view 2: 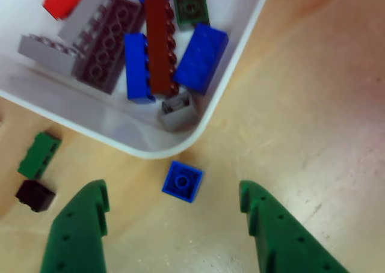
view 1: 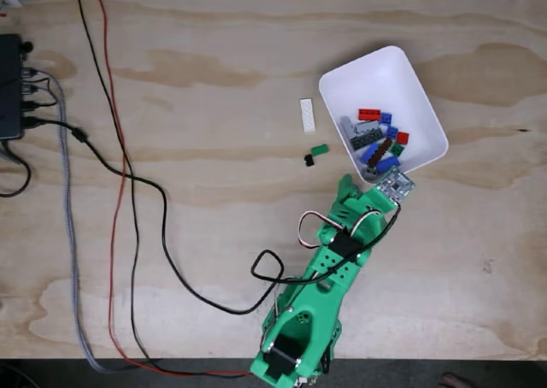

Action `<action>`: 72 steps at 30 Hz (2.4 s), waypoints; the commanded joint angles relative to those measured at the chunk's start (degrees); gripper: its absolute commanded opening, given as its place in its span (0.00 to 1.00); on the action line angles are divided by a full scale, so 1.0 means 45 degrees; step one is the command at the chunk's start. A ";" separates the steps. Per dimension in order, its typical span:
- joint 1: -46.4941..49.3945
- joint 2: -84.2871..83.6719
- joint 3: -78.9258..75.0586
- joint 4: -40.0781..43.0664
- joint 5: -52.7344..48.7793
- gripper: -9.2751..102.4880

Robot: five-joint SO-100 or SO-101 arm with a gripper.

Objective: Put all lego bricks in the bin.

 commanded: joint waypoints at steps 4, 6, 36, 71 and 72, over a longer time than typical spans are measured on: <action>0.0020 -0.2129 0.1230 -0.2031 0.0156 0.25; 0.0176 -0.2539 0.0781 -0.2402 0.0430 0.21; 0.1445 -0.2793 -0.0098 -0.7305 -0.1230 0.20; -0.8047 -0.1270 -0.1289 0.0117 0.2168 0.25; -0.8398 -0.1172 -0.1621 0.0977 0.2344 0.25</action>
